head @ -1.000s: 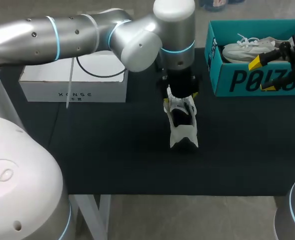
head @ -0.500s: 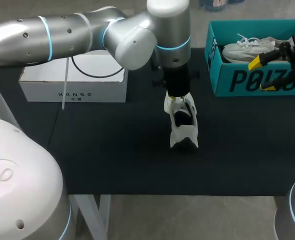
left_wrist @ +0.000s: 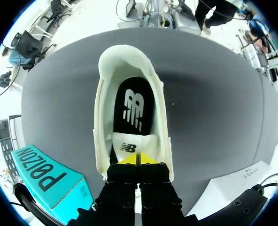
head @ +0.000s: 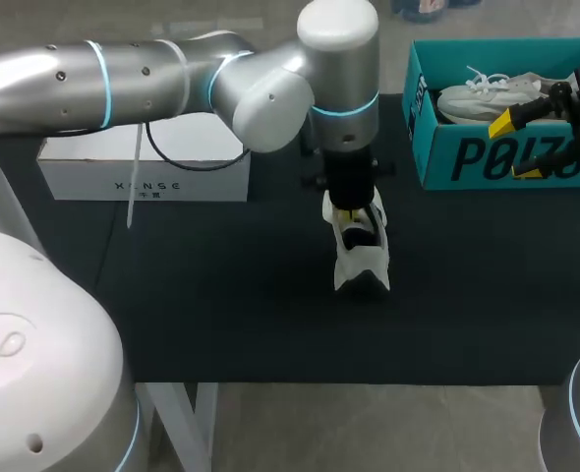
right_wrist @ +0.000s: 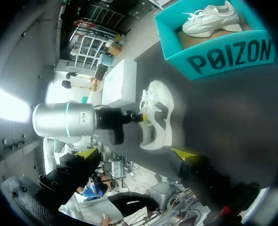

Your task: Take the shoe out of the shoebox, open the shoe tongue, remove and reinsert the insole, then place the shoe into the shoebox

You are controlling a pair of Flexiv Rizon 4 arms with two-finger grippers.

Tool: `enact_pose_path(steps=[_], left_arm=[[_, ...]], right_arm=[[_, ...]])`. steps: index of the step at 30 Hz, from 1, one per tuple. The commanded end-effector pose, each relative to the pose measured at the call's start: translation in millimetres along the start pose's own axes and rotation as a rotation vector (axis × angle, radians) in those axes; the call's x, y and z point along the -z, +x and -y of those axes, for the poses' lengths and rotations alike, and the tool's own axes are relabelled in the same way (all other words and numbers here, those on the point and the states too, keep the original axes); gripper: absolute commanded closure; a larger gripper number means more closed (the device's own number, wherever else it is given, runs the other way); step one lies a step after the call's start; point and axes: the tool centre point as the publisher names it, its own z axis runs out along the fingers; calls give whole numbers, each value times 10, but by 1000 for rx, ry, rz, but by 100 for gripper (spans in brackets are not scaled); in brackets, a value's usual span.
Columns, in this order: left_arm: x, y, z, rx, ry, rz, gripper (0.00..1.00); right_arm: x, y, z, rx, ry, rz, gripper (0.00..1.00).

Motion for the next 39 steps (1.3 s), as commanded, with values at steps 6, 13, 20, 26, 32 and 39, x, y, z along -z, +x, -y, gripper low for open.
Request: enact_pose_path(steps=[6, 13, 20, 26, 32, 39], left_arm=[[280, -69, -173, 54, -48, 88, 100], [97, -87, -78, 25, -2, 48, 100], [329, 2, -94, 34, -68, 84, 100], [530, 138, -63, 58, -47, 96, 100], [606, 138, 197, 253, 75, 50, 100], [551, 77, 279, 439, -19, 65, 100]], right_arm=[[-1, -1, 1, -1, 0, 2, 0], [-1, -1, 1, -1, 0, 2, 0], [-1, -1, 1, -1, 0, 2, 0], [-1, -1, 1, -1, 0, 2, 0], [-1, -1, 1, -1, 0, 2, 0], [-1, -1, 1, -1, 0, 2, 0]])
